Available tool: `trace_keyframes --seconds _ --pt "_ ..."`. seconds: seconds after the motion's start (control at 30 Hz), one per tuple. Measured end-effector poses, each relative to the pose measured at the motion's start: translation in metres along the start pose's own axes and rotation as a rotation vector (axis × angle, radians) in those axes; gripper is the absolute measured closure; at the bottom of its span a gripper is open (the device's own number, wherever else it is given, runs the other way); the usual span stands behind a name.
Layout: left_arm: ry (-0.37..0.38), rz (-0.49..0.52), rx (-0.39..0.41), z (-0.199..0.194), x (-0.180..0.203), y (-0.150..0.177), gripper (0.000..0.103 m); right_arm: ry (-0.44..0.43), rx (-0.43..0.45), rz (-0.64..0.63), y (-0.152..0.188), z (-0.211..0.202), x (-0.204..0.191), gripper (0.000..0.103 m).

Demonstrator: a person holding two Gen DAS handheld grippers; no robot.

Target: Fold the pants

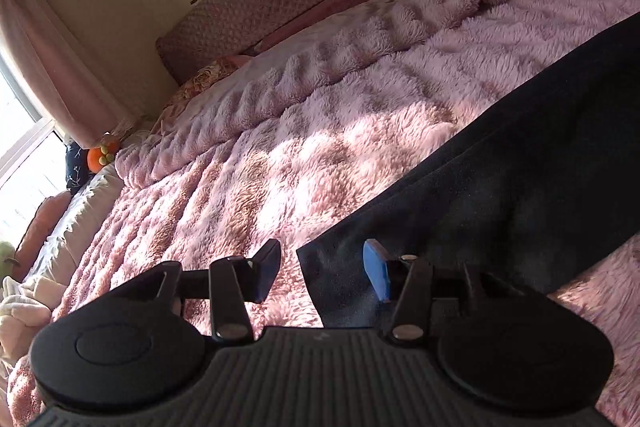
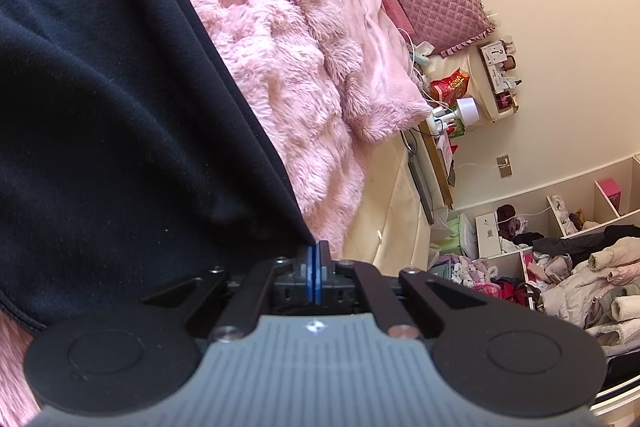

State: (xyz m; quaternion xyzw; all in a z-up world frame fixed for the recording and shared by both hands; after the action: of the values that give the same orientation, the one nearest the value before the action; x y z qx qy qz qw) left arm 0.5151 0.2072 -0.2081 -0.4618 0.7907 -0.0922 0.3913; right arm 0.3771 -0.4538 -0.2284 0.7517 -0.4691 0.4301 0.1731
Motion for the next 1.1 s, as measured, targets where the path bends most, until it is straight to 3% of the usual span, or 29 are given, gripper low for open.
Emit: trace_keyframes --seconds 0.07,0.23,0.33,0.4,0.43,0.47,0.53,0.7,0.77,0.8,0.83,0.9,0.93,0.97,1.1 --pt "0.011 -0.001 -0.019 0.012 -0.002 -0.005 0.045 0.005 -0.001 -0.004 -0.001 0.001 0.0 0.103" --pt "0.114 -0.245 -0.061 0.052 -0.025 -0.011 0.044 0.012 -0.009 -0.006 -0.002 0.006 -0.004 0.103" --pt "0.107 -0.284 -0.08 0.071 -0.026 -0.01 0.044 0.018 -0.015 -0.02 -0.003 0.009 -0.007 0.103" --pt "0.11 -0.29 -0.075 0.074 -0.023 -0.01 0.062 0.017 -0.017 -0.029 -0.003 0.011 -0.009 0.103" --pt "0.09 -0.278 -0.057 0.07 -0.02 -0.01 0.08 0.019 -0.017 -0.032 -0.002 0.012 -0.009 0.103" --pt "0.07 -0.263 -0.042 0.066 -0.016 -0.01 0.092 0.019 -0.016 -0.031 -0.002 0.012 -0.01 0.103" --pt "0.062 -0.236 -0.028 0.058 -0.009 -0.01 0.103 0.018 -0.016 -0.031 -0.001 0.014 -0.01 0.103" --pt "0.039 -0.251 -0.052 0.047 -0.013 -0.004 0.103 0.031 -0.006 -0.008 0.002 0.011 -0.009 0.103" --pt "0.064 -0.259 -0.043 0.041 -0.017 -0.007 0.103 0.05 0.002 0.006 0.002 0.007 -0.006 0.103" --pt "0.093 -0.211 -0.039 0.037 -0.014 -0.011 0.103 0.06 0.009 0.007 0.003 0.005 -0.005 0.103" --pt "0.102 -0.145 -0.033 0.034 -0.008 -0.015 0.094 0.061 0.013 0.009 0.004 0.003 -0.003 0.103" --pt "0.077 0.033 0.001 0.029 0.009 -0.018 0.077 0.045 0.01 0.009 0.005 0.002 0.0 0.103" --pt "0.071 0.12 -0.001 0.029 0.017 -0.019 0.059 0.043 0.009 0.004 0.005 0.002 0.001 0.103" --pt "0.079 0.172 -0.008 0.03 0.021 -0.019 0.051 0.043 0.01 0.001 0.005 0.002 0.001 0.103" --pt "0.135 0.309 -0.056 0.042 0.035 -0.026 0.051 0.044 0.008 -0.005 0.003 0.004 -0.002 0.103"
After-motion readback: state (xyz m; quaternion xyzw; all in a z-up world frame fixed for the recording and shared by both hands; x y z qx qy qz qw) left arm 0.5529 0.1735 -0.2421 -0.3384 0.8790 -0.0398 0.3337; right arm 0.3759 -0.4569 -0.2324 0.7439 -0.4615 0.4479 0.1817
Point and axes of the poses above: each gripper's, at about its wrist camera, not at the fingertips, and z roughly the way its jaws point, x to its right, y to its underside, the point moved 3 cm from there along z, roughly the way its jaws point, and after that the axes turned 12 degrees about -x, right-handed, at the moved point
